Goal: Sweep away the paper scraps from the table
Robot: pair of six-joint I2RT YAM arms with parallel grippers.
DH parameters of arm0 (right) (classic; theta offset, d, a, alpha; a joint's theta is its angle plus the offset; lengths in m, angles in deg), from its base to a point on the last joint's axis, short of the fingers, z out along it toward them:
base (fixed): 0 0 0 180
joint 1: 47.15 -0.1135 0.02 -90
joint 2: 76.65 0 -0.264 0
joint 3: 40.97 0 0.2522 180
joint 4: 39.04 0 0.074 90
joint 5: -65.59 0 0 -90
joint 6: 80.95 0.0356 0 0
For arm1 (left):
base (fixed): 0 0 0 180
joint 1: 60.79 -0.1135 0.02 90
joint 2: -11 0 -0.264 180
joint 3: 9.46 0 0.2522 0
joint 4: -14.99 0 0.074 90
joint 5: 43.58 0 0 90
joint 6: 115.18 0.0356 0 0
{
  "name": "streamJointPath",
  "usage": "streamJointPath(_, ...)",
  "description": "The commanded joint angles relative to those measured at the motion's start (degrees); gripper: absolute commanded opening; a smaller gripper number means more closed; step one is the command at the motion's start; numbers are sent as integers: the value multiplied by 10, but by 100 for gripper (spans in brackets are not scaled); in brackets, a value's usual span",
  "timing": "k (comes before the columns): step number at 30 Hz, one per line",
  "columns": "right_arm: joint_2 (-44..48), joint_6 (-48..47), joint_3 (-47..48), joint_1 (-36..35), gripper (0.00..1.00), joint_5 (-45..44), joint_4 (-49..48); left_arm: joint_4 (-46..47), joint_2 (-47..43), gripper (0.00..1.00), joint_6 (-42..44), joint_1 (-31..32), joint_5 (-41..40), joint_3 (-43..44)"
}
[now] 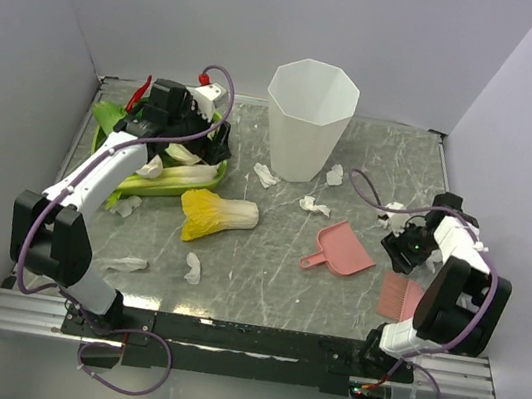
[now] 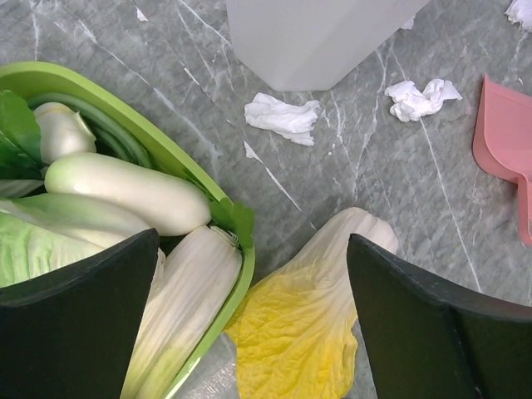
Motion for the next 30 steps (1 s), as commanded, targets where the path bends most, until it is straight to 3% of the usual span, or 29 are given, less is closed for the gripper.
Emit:
streamJointPath(1,-46,-22,17,-10,61,18,-3,16,-7,99,-8,2,5,14)
streamJointPath(13,-77,-71,10,-32,60,-3,26,11,-24,99,29,2,-37,7)
streamJointPath(22,-86,-79,-12,-33,49,-35,12,9,-21,99,32,3,-30,7)
streamJointPath(24,-86,-61,-20,-43,38,-39,-8,7,-18,99,34,2,-28,10)
streamJointPath(26,-92,-39,-25,-52,14,-45,-11,1,-13,99,32,2,-24,13)
streamJointPath(28,-98,-23,-16,-58,0,-38,-4,-5,-7,99,31,2,-18,19)
streamJointPath(30,-78,-6,-9,-63,0,-21,13,-3,-6,99,31,2,-16,24)
